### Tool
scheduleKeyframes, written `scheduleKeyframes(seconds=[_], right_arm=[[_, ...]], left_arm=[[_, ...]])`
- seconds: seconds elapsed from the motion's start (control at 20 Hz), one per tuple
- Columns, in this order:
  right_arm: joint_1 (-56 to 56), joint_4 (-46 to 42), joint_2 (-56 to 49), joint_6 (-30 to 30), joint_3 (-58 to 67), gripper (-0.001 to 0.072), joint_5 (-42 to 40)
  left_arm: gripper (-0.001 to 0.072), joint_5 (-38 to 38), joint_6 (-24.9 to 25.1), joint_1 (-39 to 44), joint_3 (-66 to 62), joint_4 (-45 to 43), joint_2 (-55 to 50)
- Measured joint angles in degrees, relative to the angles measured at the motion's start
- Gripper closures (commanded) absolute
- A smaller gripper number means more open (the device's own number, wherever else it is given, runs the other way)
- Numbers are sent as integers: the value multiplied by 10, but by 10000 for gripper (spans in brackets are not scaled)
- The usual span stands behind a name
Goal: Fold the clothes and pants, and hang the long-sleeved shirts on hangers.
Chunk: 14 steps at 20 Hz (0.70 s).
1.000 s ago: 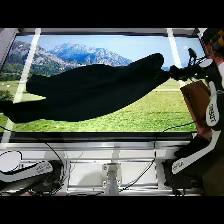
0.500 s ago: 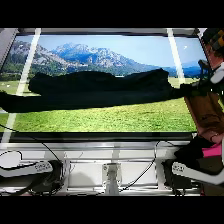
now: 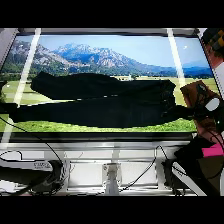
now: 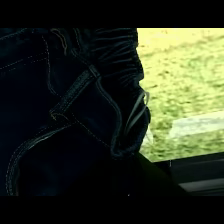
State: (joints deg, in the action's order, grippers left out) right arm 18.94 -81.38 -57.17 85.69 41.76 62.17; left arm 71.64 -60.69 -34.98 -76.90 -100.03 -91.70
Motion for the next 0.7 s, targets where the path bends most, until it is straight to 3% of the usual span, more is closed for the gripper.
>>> scheduleKeyframes(seconds=[0.25, 0.45, 0.7], right_arm=[[0, 16, 14, 5, -14, 679, 13], [0, 44, 47, -14, -20, 678, -16], [0, 54, 97, -32, -56, 678, -33]], left_arm=[[675, -8, -2, 2, -14, -14, -8], [674, -19, -2, 11, -94, -10, -9], [674, -75, -2, 16, -195, 75, -9]])
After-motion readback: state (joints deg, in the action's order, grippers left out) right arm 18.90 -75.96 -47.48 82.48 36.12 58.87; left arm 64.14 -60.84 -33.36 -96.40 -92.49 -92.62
